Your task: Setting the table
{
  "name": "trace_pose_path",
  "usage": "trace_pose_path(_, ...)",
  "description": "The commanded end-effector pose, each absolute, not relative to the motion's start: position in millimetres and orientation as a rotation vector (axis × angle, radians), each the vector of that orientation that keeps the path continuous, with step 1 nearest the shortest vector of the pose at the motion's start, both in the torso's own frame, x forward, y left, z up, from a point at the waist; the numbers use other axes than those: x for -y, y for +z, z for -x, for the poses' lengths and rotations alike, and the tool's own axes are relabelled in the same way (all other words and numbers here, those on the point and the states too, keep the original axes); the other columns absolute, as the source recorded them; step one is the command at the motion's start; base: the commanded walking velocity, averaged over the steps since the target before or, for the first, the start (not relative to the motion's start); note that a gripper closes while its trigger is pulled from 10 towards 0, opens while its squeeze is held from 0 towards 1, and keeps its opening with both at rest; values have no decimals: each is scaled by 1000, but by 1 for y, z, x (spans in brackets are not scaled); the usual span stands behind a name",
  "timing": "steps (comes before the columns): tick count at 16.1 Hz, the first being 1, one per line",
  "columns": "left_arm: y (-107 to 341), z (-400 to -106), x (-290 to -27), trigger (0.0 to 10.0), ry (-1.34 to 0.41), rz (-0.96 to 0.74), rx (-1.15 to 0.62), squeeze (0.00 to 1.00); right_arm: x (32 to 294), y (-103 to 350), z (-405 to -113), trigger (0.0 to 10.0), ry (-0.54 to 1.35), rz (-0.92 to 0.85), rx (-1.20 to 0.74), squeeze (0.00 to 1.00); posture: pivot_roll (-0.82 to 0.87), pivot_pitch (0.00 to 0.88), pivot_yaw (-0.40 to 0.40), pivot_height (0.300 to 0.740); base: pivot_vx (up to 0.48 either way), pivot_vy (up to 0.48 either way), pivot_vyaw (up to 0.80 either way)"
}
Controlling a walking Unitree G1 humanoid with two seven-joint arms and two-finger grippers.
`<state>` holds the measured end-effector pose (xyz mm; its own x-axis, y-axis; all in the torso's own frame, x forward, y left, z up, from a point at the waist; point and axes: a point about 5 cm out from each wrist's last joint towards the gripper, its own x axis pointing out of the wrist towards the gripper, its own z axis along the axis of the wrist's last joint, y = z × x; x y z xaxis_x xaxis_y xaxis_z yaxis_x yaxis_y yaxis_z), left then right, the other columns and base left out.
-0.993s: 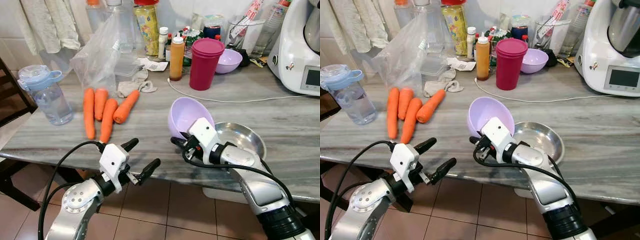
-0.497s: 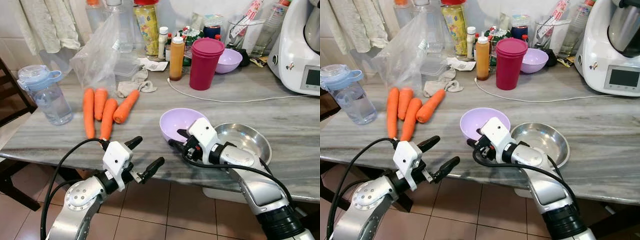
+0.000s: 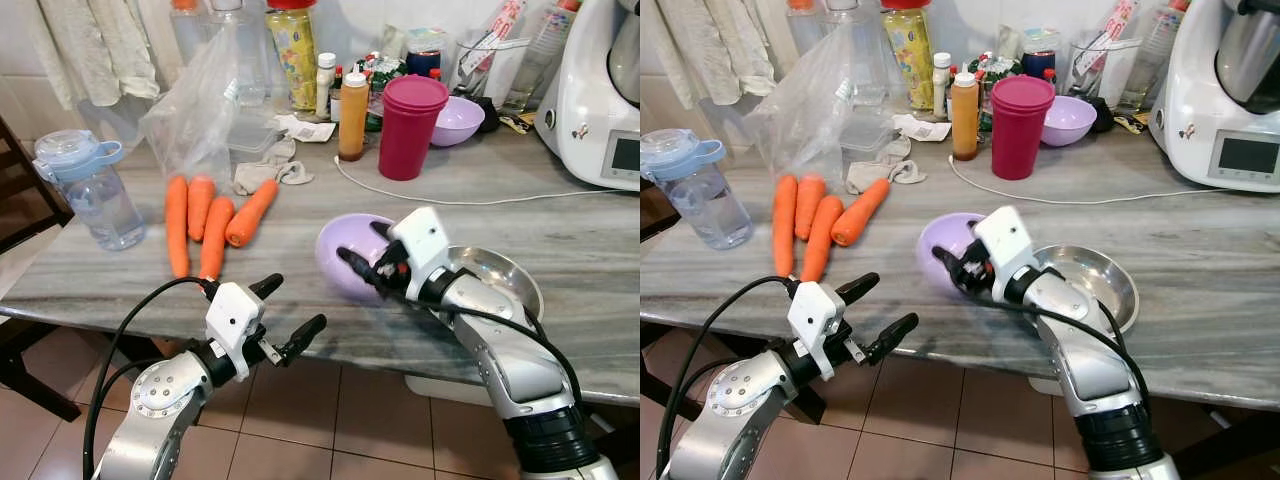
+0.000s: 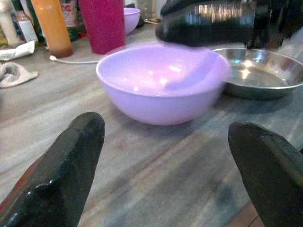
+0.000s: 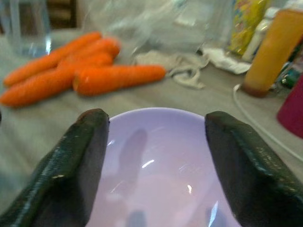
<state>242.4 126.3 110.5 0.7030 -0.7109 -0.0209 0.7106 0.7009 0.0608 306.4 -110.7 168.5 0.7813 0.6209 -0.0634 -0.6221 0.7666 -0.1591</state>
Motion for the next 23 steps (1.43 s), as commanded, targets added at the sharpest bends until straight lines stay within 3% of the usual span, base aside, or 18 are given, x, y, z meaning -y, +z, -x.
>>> trace_pose_path(1,111,-244,-129,10000,-785,-75,12,0,112,178,-306,10000,656,158,30,1000,-206,50,51,740,0,0,0)
trace_pose_path(5,110,-244,-132,10000,-781,-78,10,0,114,184,-303,10000,591,81,74,1000,-208,53,54,740,0,0,0)
trace_pose_path(10,113,-245,-152,10000,-642,-91,36,0,144,206,-290,10000,230,139,268,1000,-203,56,52,740,0,0,0)
trace_pose_path(14,96,-237,-167,10000,-526,-66,-65,0,170,190,-267,10000,15,199,234,1000,-214,61,58,740,0,0,0)
trace_pose_path(15,92,-234,-169,10000,-525,-64,-86,0,175,188,-263,10000,-11,238,239,929,-220,69,59,740,0,0,0)
trace_pose_path(16,88,-230,-173,10000,-524,-58,-102,0,177,189,-261,10000,-27,250,248,0,-220,69,59,740,0,0,0)
trace_pose_path(23,67,-220,-170,10000,-685,30,-154,0,168,187,-251,10000,-2,221,250,0,-238,76,62,740,0,0,0)
